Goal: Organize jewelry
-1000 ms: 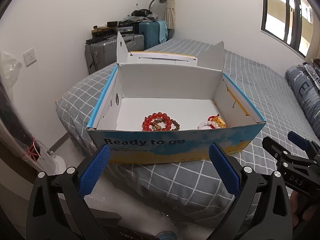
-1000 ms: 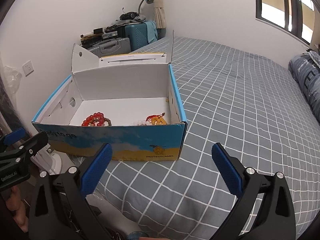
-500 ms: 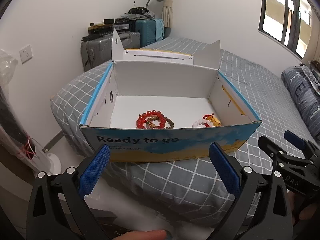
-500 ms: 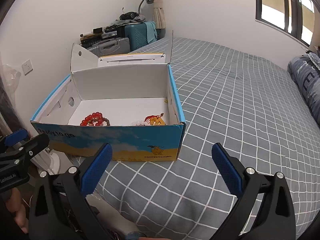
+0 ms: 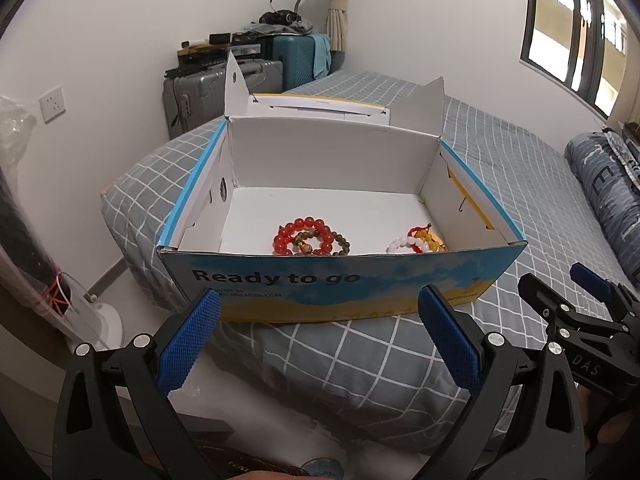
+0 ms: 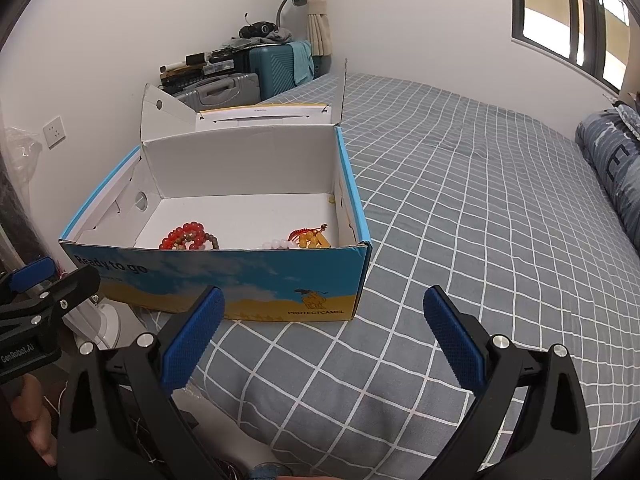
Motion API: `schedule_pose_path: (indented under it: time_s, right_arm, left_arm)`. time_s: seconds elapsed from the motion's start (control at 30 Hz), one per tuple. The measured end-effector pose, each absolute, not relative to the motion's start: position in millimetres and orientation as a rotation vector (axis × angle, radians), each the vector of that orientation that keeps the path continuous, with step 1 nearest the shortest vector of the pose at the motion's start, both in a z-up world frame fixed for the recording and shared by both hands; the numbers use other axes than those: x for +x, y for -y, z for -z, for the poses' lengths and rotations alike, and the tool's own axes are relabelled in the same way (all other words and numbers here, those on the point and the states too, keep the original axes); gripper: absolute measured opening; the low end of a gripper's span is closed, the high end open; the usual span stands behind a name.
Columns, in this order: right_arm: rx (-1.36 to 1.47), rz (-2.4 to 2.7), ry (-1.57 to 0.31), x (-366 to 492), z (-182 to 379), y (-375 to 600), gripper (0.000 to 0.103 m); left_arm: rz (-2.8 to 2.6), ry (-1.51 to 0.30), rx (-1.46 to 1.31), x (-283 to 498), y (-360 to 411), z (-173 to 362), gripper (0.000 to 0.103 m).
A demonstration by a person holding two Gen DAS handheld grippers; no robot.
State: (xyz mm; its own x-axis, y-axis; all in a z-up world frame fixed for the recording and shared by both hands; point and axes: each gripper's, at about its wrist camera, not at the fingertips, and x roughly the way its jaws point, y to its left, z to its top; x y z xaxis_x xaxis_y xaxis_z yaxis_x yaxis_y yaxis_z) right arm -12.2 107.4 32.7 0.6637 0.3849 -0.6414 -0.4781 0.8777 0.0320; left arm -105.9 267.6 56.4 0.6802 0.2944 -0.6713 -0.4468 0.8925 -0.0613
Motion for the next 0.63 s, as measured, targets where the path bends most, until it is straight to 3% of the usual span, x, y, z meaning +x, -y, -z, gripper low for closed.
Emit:
schedule_pose_path:
  time_s: [0.63]
  right_arm:
    - [-0.145,-0.492,-0.69,-12.2,-32.6,-106.4,0.096]
  left_arm:
    - [-0.415,-0.709,-0.219,-107.1,-264.1,-56.2,0.097]
